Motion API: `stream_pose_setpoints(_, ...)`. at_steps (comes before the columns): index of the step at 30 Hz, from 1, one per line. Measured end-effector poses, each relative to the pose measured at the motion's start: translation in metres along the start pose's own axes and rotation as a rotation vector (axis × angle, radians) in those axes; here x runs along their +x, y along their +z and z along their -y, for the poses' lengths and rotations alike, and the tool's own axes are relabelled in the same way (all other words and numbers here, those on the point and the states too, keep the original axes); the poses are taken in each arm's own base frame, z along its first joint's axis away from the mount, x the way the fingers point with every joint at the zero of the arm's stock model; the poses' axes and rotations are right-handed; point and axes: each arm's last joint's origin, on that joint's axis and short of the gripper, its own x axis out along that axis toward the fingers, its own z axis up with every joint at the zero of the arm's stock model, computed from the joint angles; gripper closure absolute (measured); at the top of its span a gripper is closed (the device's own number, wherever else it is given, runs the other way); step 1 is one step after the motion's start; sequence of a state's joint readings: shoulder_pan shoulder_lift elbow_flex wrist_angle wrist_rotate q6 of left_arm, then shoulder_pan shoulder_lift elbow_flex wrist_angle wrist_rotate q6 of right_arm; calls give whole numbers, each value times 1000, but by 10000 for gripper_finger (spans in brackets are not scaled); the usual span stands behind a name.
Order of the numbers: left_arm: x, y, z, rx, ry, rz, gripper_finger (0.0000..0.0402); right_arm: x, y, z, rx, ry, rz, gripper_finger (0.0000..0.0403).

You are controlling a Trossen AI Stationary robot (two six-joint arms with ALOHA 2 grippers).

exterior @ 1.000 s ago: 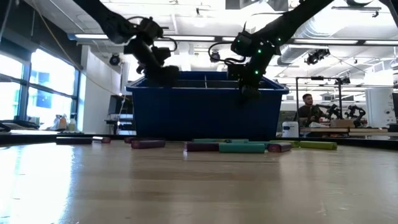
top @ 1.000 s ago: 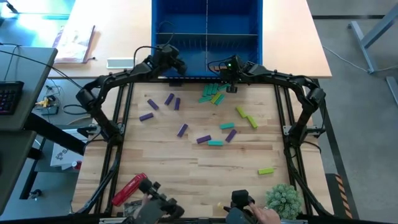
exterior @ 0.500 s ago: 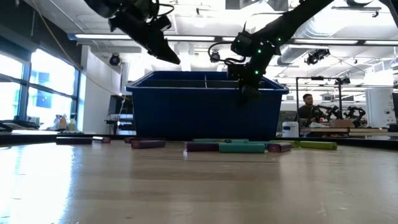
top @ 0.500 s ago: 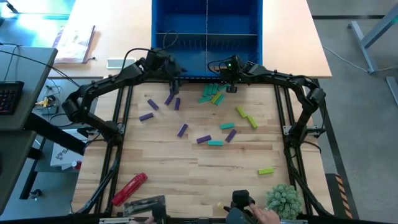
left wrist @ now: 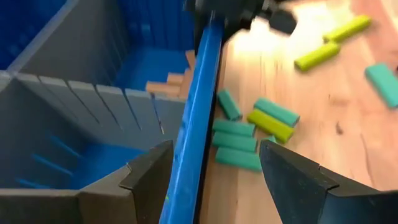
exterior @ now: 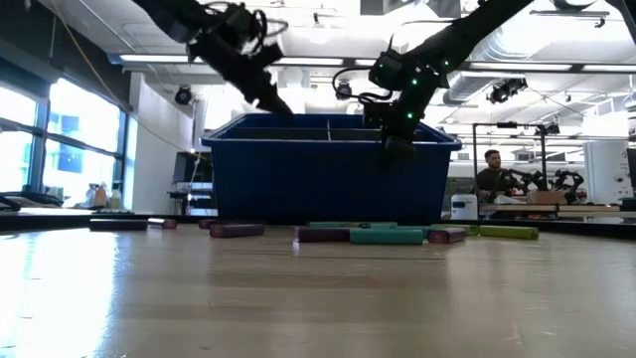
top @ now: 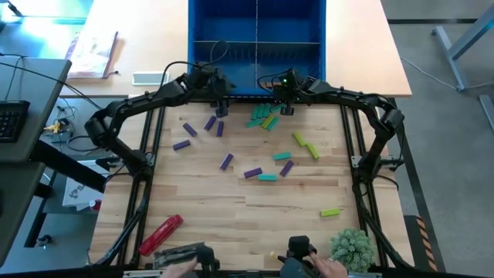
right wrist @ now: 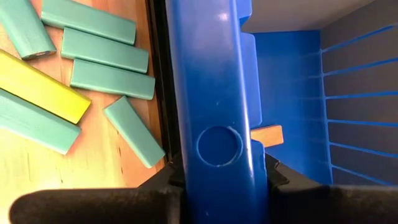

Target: Sort blocks

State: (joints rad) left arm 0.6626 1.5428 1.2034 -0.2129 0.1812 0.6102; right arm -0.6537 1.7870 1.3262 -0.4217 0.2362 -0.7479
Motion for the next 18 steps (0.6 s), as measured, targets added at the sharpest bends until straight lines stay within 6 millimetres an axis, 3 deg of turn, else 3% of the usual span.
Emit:
stream_pose_setpoints(6, 19, -15, -3, -37, 31, -75, 179, 0, 0, 0, -9, -1, 1, 338)
stream_pose_setpoints(18, 31, -39, -12, 1, 48, -199, 179, 0, 0, 0, -12, -1, 1, 338)
